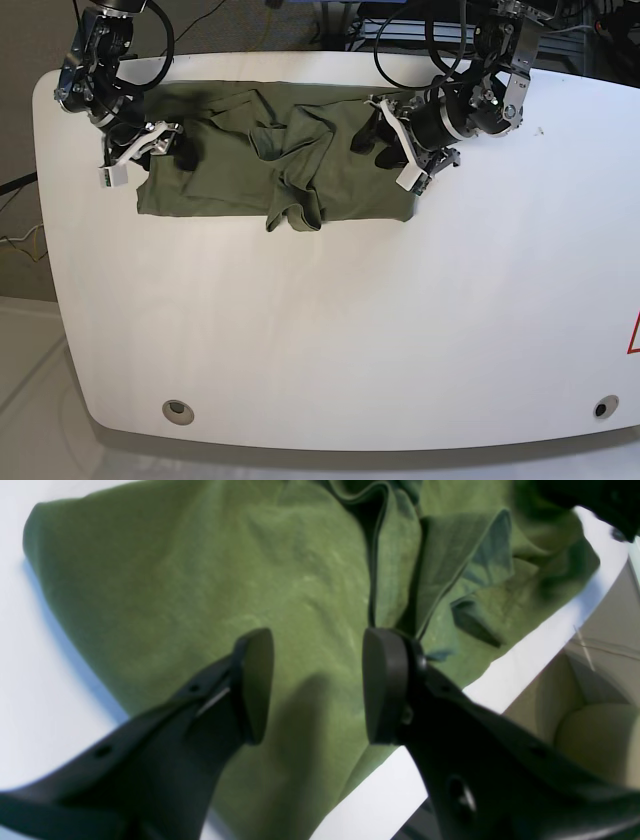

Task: Fold the T-shirt properly
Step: 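Grasp the bundle's ends with both grippers and lift them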

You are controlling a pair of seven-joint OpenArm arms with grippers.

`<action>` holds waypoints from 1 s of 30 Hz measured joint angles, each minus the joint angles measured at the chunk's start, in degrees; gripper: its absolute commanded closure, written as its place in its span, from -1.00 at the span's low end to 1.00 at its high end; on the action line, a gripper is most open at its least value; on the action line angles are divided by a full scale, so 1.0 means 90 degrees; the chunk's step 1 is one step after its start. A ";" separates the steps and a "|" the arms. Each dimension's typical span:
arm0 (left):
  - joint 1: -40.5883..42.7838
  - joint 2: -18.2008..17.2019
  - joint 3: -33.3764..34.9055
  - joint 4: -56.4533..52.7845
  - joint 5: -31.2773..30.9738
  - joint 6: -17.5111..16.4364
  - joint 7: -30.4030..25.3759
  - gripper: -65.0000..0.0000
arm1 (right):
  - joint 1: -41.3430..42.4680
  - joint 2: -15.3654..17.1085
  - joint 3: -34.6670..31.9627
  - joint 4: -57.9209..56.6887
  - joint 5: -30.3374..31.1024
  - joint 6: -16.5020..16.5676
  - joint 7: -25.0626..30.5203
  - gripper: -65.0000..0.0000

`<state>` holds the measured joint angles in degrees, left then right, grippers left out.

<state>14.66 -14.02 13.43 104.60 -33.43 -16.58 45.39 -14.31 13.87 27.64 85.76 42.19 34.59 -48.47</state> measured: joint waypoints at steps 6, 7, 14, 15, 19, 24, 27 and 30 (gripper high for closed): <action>0.0000 -0.0007 0.0039 -0.0017 0.0012 0.0010 -0.0005 0.15 | 0.0126 0.0029 -0.0044 -0.0185 0.0284 0.0022 -0.0277 -0.28; 0.0000 0.0000 0.0046 -0.0017 0.0015 0.0007 -0.0005 0.15 | 0.0143 0.0029 -0.0044 -0.0185 0.0301 0.0019 -0.0294 -0.28; 0.0005 -0.0022 0.0039 -0.0017 0.0002 -0.0012 -0.0017 0.14 | 0.0141 -0.0005 -0.0078 -0.0204 0.0352 0.0012 -0.0274 -0.33; 0.0005 -0.0034 0.0036 -0.0017 0.0005 -0.0012 -0.0027 0.14 | 0.0141 -0.0010 -0.0080 -0.0204 0.0352 0.0012 -0.0260 -0.33; 0.0005 -0.0032 0.0039 -0.0017 0.0000 -0.0015 -0.0029 0.14 | 0.0141 -0.0044 -0.0087 -0.0211 0.0362 0.0012 -0.0236 -0.21; 0.0017 -0.0036 0.0053 -0.0010 0.0024 -0.0012 -0.0029 0.12 | 0.0160 -0.0078 -0.0126 -0.0211 0.0340 -0.0007 -0.0291 0.35; 0.0017 -0.0034 0.0068 -0.0010 0.0024 -0.0015 -0.0027 0.12 | 0.0153 -0.0078 -0.0146 -0.0219 0.0272 -0.0027 -0.0389 0.71; 0.0017 -0.0036 0.0068 0.0000 0.0036 -0.0012 -0.0024 0.13 | 0.0138 -0.0080 -0.0151 -0.0233 0.0299 -0.0056 -0.0425 1.00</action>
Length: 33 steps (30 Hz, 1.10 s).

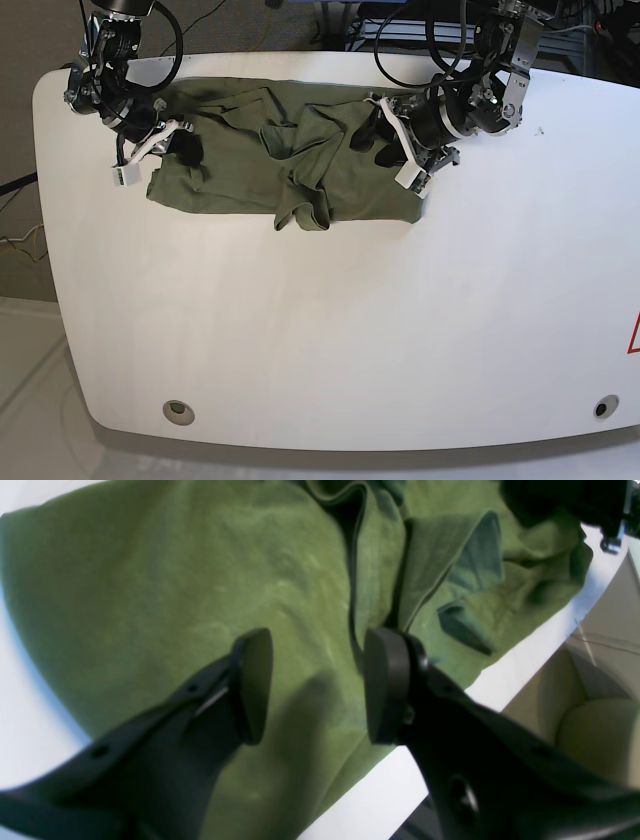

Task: Fold the T-shirt properly
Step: 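Grasp the bundle's ends with both grippers and lift them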

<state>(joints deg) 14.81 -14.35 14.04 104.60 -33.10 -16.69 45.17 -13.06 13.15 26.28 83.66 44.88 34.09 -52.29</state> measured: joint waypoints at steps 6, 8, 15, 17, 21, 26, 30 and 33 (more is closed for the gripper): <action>-0.0019 -0.0007 0.0005 0.0051 0.0041 -0.0002 0.0002 0.13 | -0.0002 0.0002 0.0002 0.0046 0.0007 0.0002 -0.0002 1.00; -0.0022 -0.0015 0.0007 0.0053 0.0041 -0.0002 0.0005 0.13 | 0.0000 0.0002 0.0002 0.0083 -0.0010 0.0002 -0.0007 1.00; -0.0027 -0.0012 0.0087 0.0068 0.0034 0.0000 0.0049 0.14 | 0.0073 0.0000 0.0002 0.0199 -0.0029 0.0005 -0.0180 1.00; -0.0024 -0.0012 0.0114 0.0068 0.0029 -0.0002 0.0049 0.14 | 0.0104 0.0002 0.0002 0.0260 -0.0044 0.0002 -0.0262 1.00; -0.0036 -0.0010 0.0114 0.0068 0.0032 0.0000 0.0049 0.14 | 0.0175 0.0002 0.0010 0.0393 -0.0129 -0.0002 -0.0304 1.00; -0.0041 -0.0015 0.0112 0.0068 0.0036 0.0000 0.0049 0.13 | 0.0289 0.0041 0.0024 0.0556 -0.0126 0.0005 -0.0367 1.00; -0.0039 -0.0007 0.0114 0.0068 0.0036 0.0000 0.0051 0.13 | 0.0374 0.0112 0.0027 0.0682 -0.0126 0.0007 -0.0367 1.00; -0.0041 0.0002 0.0078 0.0073 -0.0022 -0.0002 0.0046 0.13 | 0.0401 0.0155 0.0024 0.0848 -0.0155 0.0000 -0.0410 1.00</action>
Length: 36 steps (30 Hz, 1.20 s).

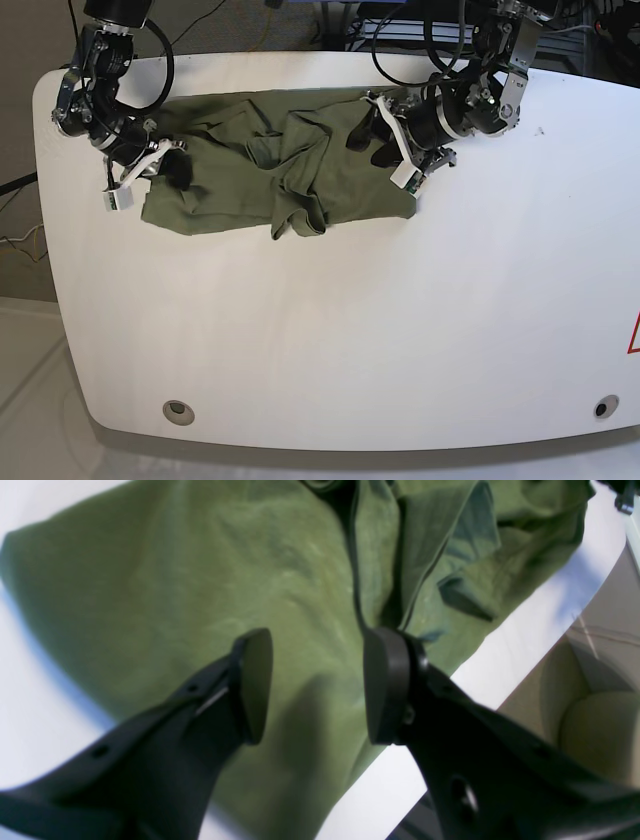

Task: Fold the T-shirt properly
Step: 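Grasp the bundle's ends with both grippers and lift them, then fold the bundle over with both grippers, bringing the ends together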

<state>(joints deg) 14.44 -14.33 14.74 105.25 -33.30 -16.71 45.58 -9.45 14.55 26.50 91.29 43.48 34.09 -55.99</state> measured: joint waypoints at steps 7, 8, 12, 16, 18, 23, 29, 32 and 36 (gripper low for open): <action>-0.0002 -0.0005 -0.0420 0.0063 -0.0134 -0.0019 -0.0007 0.14 | 0.0061 -0.0010 -0.0005 0.0593 -0.0085 0.0000 -0.0051 1.00; 0.0002 -0.0005 -0.0508 0.0073 -0.0141 -0.0019 0.0000 0.15 | 0.0073 -0.0066 -0.0019 0.0704 -0.0138 0.0002 -0.0044 1.00; 0.0068 0.0024 -0.1175 0.0119 -0.0151 0.0068 0.0051 0.16 | 0.0056 -0.0323 -0.0177 0.1591 -0.0522 -0.0075 -0.0141 1.00; 0.0083 -0.0039 -0.1297 0.0119 -0.0141 0.0036 0.0163 0.17 | 0.0100 -0.0503 -0.0379 0.1919 -0.0529 -0.0044 -0.0194 1.00; 0.0131 -0.0036 -0.1328 0.0126 -0.0189 0.0007 0.0155 0.17 | 0.0085 -0.0573 -0.0474 0.2008 -0.0532 -0.0044 -0.0202 1.00; 0.0233 -0.0029 -0.1297 0.0119 -0.0287 -0.0058 0.0168 0.16 | 0.0066 -0.0602 -0.0867 0.2093 -0.0413 -0.0066 -0.0488 1.00; 0.0233 -0.0075 -0.1392 0.0085 -0.0272 -0.0039 0.0146 0.14 | 0.0058 -0.0821 -0.1428 0.2480 -0.0432 -0.0097 -0.0583 1.00; 0.0216 -0.0068 -0.1399 0.0070 -0.0257 0.0024 0.0146 0.14 | 0.0053 -0.0954 -0.1770 0.2606 -0.0274 -0.0095 -0.0571 1.00; 0.0209 -0.0063 -0.1430 0.0066 -0.0311 -0.0002 0.0141 0.14 | 0.0056 -0.1178 -0.2113 0.2701 -0.0262 -0.0097 -0.0590 1.00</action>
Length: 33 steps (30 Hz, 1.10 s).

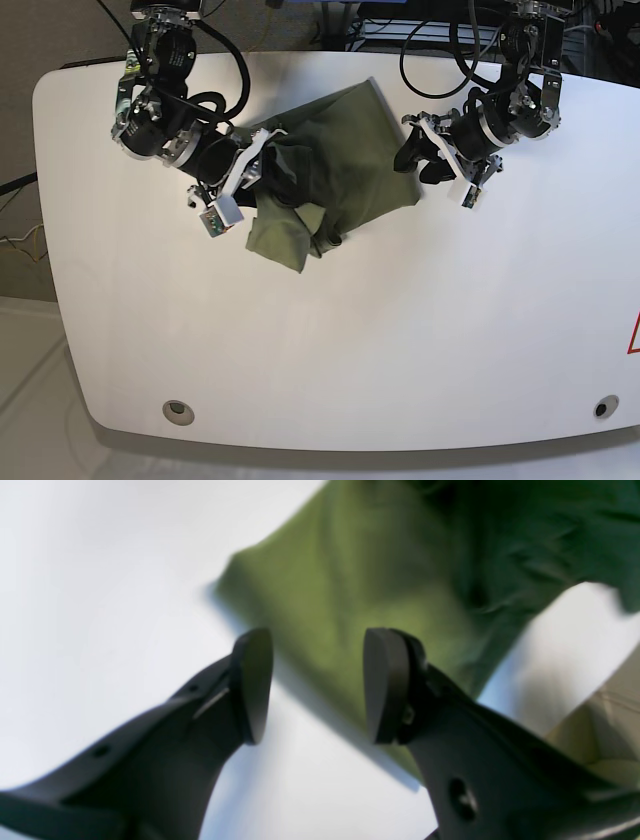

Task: Fold the T-shirt properly
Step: 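Fold the bundle over with both grippers, bringing the ends together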

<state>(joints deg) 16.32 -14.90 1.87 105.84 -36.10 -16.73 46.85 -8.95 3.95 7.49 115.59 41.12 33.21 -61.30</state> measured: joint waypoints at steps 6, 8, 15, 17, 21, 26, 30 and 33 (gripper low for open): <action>-0.0053 -0.0027 -0.0129 -0.0029 -0.0002 -0.0010 0.0032 0.15 | 0.0092 -0.0078 -0.0505 -0.0182 0.0002 -0.0022 0.0058 1.00; -0.0085 -0.0046 -0.0177 -0.0029 -0.0017 -0.0017 0.0027 0.15 | 0.0163 -0.0136 -0.0668 -0.0374 0.0000 -0.0017 0.0034 1.00; -0.0141 -0.0063 -0.0194 -0.0029 -0.0019 0.0007 0.0029 0.15 | 0.0389 -0.0158 -0.0967 -0.0981 -0.0282 -0.0022 0.0146 1.00; -0.0138 -0.0056 -0.0187 -0.0010 -0.0029 0.0000 0.0032 0.15 | 0.0493 -0.0158 -0.1056 -0.1192 -0.0680 -0.0058 0.0129 1.00; -0.0185 -0.0044 -0.0185 0.0005 -0.0041 0.0002 0.0024 0.15 | 0.0529 -0.0175 -0.1120 -0.1280 -0.1107 -0.0124 0.0170 1.00; -0.0226 -0.0061 -0.0270 0.0012 -0.0044 0.0000 0.0010 0.14 | 0.0566 -0.0345 -0.1547 -0.1348 -0.2016 -0.0070 0.0367 1.00; -0.0248 -0.0068 -0.0301 0.0015 -0.0063 0.0002 -0.0019 0.15 | 0.0563 -0.0423 -0.1831 -0.1367 -0.2246 -0.0085 0.0522 1.00; -0.0243 -0.0080 -0.0367 0.0015 -0.0090 -0.0017 -0.0022 0.14 | 0.0566 -0.0454 -0.1982 -0.1362 -0.2271 -0.0100 0.0622 0.72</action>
<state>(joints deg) 14.13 -15.62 -1.43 105.97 -36.91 -16.88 46.65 -3.86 -0.14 -10.35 103.33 20.69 32.32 -55.70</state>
